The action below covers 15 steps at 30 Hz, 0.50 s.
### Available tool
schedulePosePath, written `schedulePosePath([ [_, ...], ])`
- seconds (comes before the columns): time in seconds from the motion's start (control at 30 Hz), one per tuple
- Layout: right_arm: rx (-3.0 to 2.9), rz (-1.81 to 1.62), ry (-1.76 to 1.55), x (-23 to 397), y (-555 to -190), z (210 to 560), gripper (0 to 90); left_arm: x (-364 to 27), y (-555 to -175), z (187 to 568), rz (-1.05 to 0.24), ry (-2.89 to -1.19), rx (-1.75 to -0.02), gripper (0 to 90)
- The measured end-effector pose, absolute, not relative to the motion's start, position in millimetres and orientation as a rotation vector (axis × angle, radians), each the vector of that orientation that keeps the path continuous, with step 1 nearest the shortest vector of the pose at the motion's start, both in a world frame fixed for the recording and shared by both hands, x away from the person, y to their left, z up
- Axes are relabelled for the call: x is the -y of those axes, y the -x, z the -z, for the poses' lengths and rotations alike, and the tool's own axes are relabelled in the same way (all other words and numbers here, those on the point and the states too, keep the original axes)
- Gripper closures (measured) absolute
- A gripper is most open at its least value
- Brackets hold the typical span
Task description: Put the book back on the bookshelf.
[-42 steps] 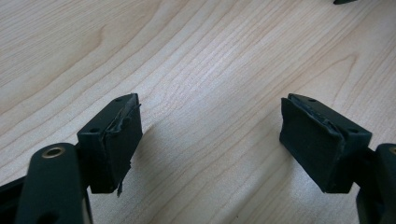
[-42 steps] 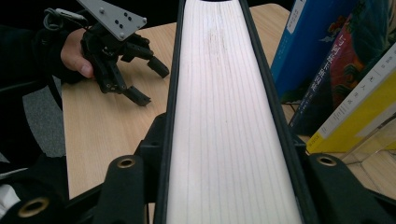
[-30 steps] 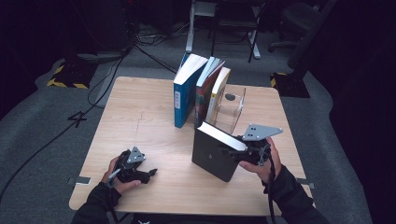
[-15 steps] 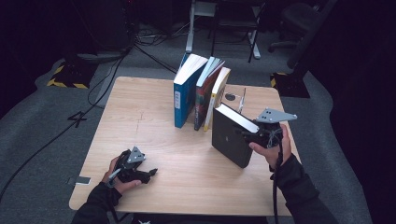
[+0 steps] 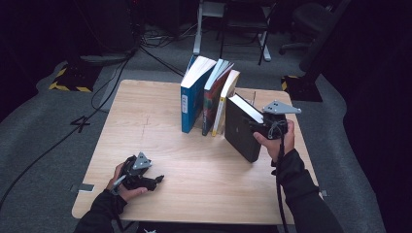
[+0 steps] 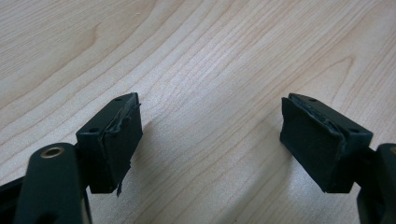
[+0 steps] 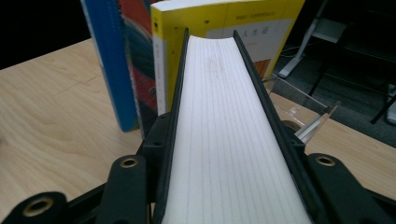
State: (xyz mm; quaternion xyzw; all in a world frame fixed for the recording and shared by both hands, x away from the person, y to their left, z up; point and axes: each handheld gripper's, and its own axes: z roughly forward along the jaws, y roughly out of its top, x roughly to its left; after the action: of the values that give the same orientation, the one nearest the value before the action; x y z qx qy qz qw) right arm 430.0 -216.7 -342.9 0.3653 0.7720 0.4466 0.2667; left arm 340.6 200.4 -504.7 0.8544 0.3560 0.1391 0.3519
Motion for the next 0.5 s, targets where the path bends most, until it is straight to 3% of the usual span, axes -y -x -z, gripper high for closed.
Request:
schedulePosePath([
  [0.5,-1.993,-1.187,-1.064,229.8,-445.0,339.6,52.7,-200.2,-340.8,504.5,-0.36,-2.215,-0.918,20.7],
])
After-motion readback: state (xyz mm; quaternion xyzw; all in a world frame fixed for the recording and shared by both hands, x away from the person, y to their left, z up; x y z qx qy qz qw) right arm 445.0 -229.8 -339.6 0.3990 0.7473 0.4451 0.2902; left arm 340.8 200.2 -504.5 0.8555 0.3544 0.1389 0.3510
